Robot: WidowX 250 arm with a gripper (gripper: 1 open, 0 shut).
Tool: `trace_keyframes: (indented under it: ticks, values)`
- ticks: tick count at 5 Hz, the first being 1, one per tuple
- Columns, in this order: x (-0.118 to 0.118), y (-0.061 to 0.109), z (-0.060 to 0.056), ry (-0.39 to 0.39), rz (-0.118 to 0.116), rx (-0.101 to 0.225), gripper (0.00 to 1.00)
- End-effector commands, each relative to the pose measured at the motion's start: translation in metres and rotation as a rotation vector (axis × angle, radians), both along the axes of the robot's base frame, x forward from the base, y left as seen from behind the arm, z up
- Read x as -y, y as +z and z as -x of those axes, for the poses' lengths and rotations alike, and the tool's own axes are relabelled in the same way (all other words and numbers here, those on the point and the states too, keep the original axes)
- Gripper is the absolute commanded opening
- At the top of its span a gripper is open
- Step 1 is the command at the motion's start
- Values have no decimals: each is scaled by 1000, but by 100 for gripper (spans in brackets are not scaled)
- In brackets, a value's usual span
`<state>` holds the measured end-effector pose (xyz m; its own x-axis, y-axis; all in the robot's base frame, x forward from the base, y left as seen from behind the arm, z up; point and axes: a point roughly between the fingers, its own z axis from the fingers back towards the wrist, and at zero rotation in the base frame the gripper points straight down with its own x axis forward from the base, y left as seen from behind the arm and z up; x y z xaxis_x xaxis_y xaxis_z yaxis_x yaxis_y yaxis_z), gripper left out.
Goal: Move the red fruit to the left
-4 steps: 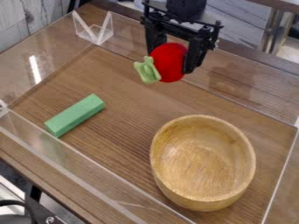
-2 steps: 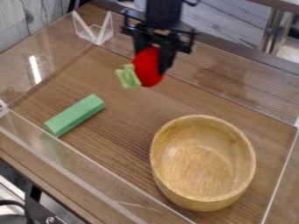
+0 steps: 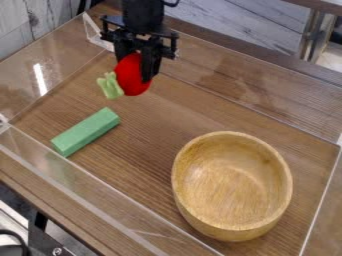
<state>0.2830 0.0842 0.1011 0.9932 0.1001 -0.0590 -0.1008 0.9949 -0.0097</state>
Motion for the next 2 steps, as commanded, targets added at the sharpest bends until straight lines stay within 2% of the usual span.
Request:
trace_keyframes:
  ticks: [1, 2]
  values:
    - [-10, 16, -8, 2, -8, 60, 0]
    - [-16, 15, -16, 71, -2, 69, 0]
